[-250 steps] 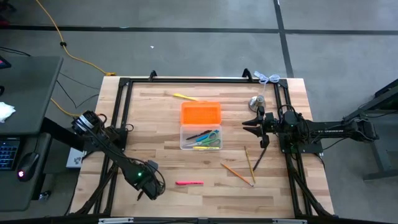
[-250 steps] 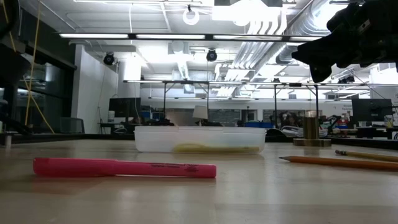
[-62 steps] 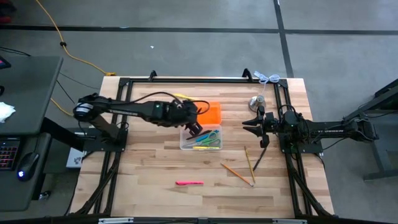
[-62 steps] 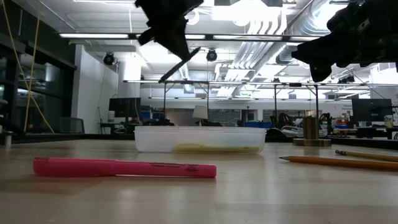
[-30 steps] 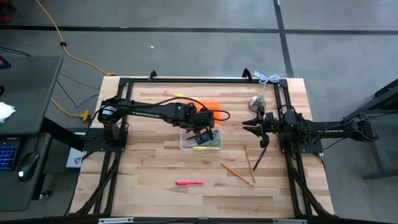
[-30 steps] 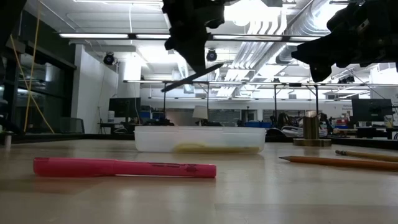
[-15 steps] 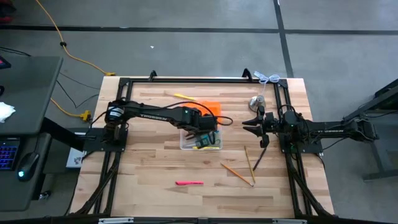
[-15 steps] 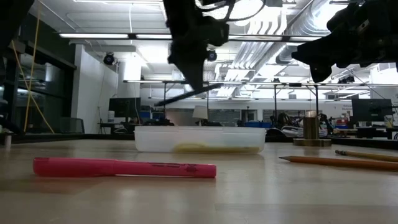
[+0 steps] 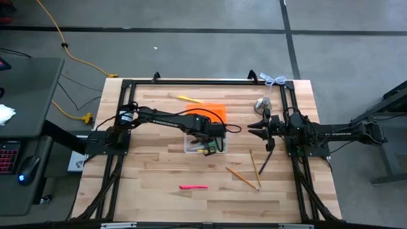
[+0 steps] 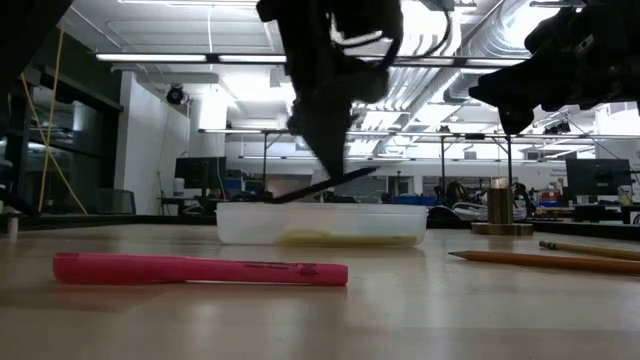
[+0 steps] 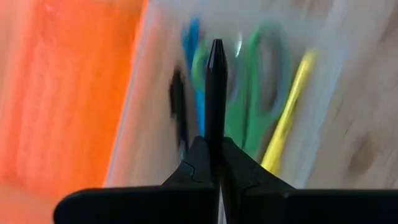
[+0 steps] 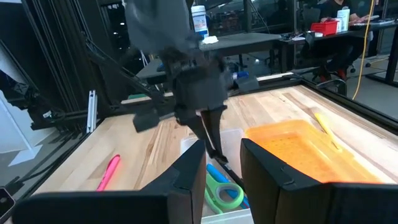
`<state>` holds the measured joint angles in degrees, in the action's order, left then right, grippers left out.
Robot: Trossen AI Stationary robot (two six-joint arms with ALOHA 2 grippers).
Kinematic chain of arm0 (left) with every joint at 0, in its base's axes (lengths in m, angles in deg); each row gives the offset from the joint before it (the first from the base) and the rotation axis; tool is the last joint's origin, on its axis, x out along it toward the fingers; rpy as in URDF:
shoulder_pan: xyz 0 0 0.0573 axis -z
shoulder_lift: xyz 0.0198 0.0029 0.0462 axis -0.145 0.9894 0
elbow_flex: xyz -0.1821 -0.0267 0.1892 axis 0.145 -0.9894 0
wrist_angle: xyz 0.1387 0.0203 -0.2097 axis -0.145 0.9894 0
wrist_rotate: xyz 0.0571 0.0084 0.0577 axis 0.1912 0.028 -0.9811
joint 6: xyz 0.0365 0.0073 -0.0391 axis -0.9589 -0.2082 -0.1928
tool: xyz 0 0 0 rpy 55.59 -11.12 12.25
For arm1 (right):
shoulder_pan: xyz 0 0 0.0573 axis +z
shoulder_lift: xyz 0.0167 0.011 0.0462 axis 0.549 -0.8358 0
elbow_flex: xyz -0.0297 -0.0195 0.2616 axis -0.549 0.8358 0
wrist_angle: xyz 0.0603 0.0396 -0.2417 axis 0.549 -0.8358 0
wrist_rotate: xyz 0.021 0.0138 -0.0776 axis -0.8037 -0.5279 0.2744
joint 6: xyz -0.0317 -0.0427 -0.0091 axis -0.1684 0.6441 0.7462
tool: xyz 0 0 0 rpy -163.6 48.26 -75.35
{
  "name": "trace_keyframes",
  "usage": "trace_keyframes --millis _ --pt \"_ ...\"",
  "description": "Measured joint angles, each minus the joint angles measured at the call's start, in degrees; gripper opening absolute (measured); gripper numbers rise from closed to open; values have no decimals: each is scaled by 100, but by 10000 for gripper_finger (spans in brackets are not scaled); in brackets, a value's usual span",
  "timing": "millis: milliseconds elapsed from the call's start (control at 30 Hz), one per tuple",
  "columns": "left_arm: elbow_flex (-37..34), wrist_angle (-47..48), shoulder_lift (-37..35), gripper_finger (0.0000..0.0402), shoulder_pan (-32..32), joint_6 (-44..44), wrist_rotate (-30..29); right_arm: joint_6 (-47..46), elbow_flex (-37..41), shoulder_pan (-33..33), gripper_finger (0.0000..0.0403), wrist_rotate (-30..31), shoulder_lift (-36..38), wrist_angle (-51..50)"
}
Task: Pick & place school supplies into a supply box
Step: Put the bottom black pen into the orange supply box
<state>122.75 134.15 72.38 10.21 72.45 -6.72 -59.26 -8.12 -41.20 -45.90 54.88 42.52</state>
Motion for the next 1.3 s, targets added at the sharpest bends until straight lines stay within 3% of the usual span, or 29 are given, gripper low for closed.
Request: trace_keyframes --millis 1300 --pt "14 60 656 33 0 -173 257 -22 0 1 78 -17 2 3"
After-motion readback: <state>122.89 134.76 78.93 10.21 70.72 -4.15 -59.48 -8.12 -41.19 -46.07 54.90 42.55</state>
